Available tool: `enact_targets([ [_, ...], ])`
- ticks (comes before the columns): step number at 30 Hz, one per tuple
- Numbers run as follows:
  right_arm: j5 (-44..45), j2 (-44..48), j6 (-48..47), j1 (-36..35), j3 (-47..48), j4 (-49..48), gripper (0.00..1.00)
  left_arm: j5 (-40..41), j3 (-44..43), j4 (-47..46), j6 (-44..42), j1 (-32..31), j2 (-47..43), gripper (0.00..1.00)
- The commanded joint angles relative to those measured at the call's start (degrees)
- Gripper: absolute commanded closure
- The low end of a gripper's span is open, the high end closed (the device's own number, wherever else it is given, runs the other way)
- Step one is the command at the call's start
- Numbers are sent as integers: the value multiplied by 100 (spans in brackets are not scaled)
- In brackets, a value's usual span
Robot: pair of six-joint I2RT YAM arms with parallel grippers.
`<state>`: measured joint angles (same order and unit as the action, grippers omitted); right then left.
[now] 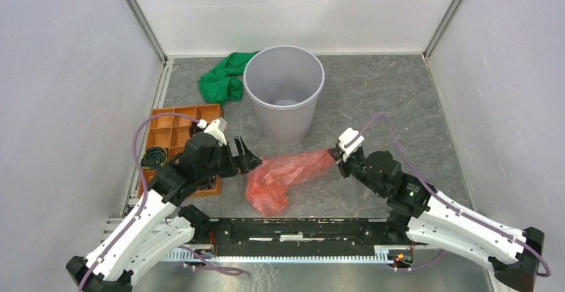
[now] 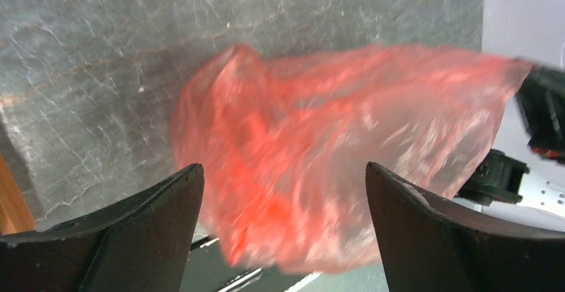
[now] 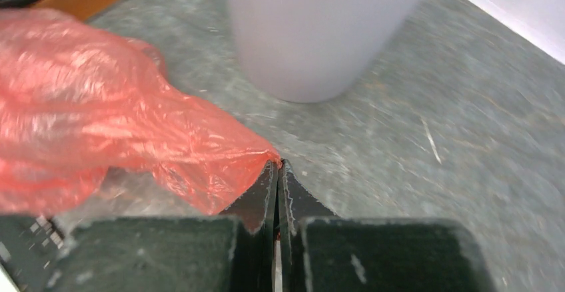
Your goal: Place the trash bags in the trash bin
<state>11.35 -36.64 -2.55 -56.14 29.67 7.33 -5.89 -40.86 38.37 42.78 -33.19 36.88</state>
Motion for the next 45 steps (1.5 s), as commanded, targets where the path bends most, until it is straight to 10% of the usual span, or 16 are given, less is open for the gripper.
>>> enact_targets([
  [1,1890,-370,759,3,398,414,99,-575,187,-150,124,14,-105,4],
  [21,1529,-931,1062,320,1288,1988,100,-1201,334,-1574,798,-452,-470,3],
  [30,2634,-911,445,327,3868,4078,100,-2051,398,-2856,1144,-452,65,0],
  [39,-2498,-1793,421,324,3458,3104,99,-2171,533,-3046,1278,-456,67,0],
  [45,-2302,-2404,713,329,4227,2484,99,-2021,656,-3031,1436,-452,-222,0],
])
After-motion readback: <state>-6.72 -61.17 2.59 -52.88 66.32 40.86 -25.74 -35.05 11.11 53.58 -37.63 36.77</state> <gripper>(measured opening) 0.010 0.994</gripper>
